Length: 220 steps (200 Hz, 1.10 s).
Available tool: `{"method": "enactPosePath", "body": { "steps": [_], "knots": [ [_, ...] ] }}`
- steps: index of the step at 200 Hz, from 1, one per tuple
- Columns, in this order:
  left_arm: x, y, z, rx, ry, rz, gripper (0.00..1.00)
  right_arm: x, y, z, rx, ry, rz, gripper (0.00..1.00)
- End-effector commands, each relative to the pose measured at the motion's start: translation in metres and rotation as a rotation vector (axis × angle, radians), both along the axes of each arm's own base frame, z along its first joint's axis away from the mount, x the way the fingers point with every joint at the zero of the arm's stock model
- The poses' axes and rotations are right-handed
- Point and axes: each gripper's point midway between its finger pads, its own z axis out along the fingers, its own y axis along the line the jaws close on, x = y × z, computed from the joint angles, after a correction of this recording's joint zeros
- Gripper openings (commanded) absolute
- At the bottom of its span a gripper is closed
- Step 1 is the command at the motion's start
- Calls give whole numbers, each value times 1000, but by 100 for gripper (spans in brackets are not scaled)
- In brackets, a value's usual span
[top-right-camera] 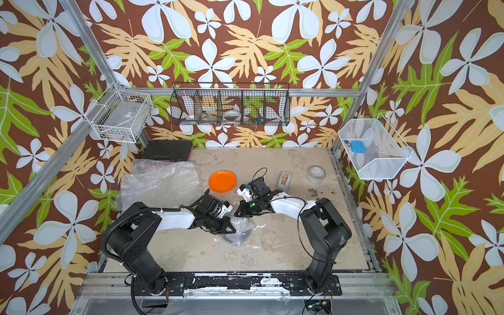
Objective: Wrap dinner plates in bubble wrap
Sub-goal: Stick the tape on the bubble wrap.
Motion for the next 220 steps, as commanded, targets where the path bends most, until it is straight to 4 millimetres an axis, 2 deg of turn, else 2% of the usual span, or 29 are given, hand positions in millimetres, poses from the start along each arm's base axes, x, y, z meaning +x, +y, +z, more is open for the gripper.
{"method": "enactPosePath", "body": {
  "steps": [1, 19, 31, 48, 63, 80, 98, 117, 131, 146, 159, 174, 195, 208, 220],
  "knots": [
    [-16, 33, -32, 207, 83, 54, 0, -30, -9, -31, -23, 149, 25, 0],
    [-16, 35, -33, 216, 82, 51, 0, -30, -39, -76, -243, 158, -25, 0],
    [-17, 36, -34, 220, 83, 52, 0, -22, -56, -88, -361, 113, -46, 0],
    [-17, 36, -35, 220, 86, 56, 0, -17, -46, -72, -309, 83, -33, 0],
    [-16, 35, -34, 217, 86, 55, 0, -21, -25, -40, -151, 96, -8, 0],
    [-15, 34, -33, 216, 84, 55, 0, -28, -11, -8, -28, 99, 12, 0],
    [-14, 33, -33, 213, 82, 54, 0, -40, -11, -1, 22, 125, 26, 0],
    [-14, 33, -33, 212, 83, 55, 0, -52, -19, -23, -4, 169, 23, 0],
    [-14, 33, -34, 215, 85, 53, 0, -58, -24, -47, -42, 213, 19, 0],
    [-15, 34, -35, 220, 87, 50, 0, -55, -48, -82, -223, 202, -28, 0],
    [-16, 35, -35, 224, 86, 52, 0, -48, -63, -94, -324, 157, -53, 0],
    [-17, 36, -36, 224, 88, 56, 0, -45, -58, -81, -286, 135, -49, 0],
    [-17, 35, -35, 219, 91, 58, 0, -44, -39, -42, -146, 121, -43, 0],
    [-17, 35, -35, 219, 91, 59, 0, -50, -33, -23, -79, 132, -38, 0],
    [-17, 35, -35, 217, 91, 60, 0, -59, -32, -16, -43, 159, -33, 0]
  ]
}}
